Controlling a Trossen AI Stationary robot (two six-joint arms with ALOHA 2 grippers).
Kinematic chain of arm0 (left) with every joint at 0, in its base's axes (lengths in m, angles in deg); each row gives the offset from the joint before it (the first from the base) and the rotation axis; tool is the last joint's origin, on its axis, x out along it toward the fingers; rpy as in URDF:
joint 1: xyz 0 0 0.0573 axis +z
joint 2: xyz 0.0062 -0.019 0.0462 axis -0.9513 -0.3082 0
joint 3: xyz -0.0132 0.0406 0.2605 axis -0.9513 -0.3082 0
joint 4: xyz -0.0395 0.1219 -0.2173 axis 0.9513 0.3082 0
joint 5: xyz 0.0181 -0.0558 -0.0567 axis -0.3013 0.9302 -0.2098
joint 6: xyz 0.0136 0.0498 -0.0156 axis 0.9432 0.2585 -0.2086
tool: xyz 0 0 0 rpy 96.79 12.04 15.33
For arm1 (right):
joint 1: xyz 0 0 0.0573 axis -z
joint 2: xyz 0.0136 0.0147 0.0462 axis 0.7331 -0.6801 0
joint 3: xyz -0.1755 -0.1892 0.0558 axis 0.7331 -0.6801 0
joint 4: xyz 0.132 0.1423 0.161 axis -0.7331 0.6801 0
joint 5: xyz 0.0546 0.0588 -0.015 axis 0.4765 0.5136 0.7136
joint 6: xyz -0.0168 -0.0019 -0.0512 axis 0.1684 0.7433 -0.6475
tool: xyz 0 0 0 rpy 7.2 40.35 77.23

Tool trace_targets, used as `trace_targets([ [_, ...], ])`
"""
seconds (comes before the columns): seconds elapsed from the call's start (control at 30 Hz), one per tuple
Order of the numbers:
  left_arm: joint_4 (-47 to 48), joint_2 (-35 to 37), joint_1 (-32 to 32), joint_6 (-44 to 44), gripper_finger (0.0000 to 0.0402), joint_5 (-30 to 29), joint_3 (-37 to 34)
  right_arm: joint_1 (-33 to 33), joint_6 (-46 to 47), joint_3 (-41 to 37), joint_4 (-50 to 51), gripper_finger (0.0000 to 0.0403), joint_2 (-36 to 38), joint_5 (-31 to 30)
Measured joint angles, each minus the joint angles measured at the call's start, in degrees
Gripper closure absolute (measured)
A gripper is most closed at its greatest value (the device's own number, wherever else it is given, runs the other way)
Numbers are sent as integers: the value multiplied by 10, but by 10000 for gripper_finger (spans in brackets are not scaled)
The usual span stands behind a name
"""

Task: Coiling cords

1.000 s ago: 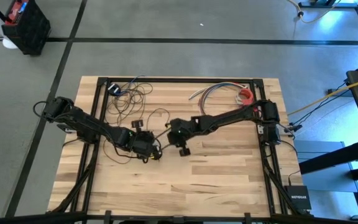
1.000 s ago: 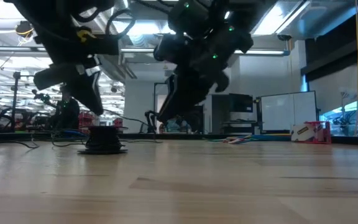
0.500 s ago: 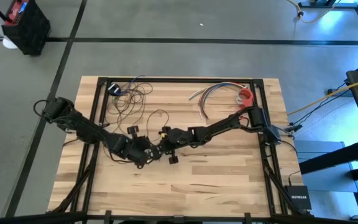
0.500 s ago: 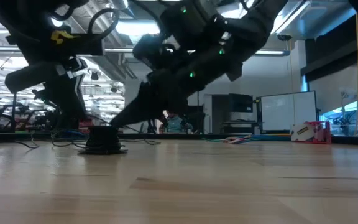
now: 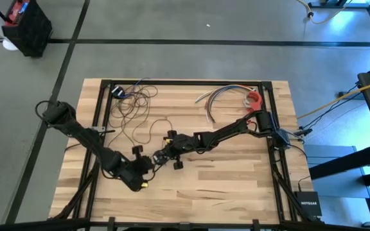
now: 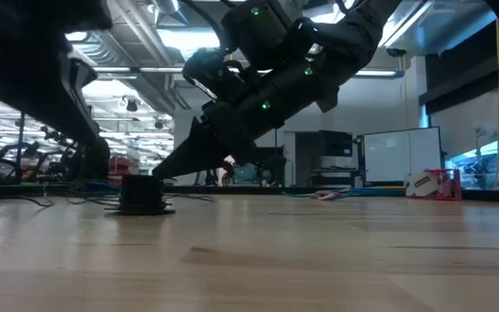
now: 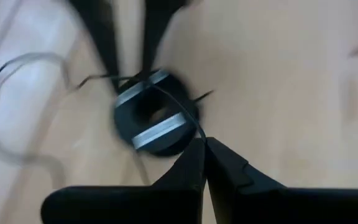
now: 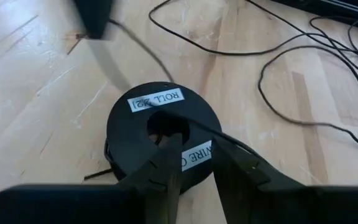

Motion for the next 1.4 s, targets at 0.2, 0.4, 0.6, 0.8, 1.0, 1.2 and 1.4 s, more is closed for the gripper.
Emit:
trace_targets([
  [0.2, -119, -3, -13, 87, 399, -32, 0, 0, 0, 0, 1, 310, 0, -8],
  [0.4, -190, -43, 18, 156, 397, -43, 0, 0, 0, 0, 2, 311, 0, -8],
  [0.6, -250, -100, 43, 203, 399, -24, 0, 0, 0, 0, 2, 311, 0, -8],
  [0.8, -249, -125, 55, 206, 397, -23, 0, 0, 2, 0, 2, 311, -1, -8],
  [1.0, -229, -126, 64, 188, 398, -23, 0, 0, 6, -1, 23, 311, 13, -8],
  [1.2, -225, -126, 63, 178, 397, -23, 0, 1, 28, -3, 96, 305, 50, 27],
  [1.4, -226, -126, 63, 177, 397, -23, 0, 0, 20, -2, 138, 250, 75, 29],
])
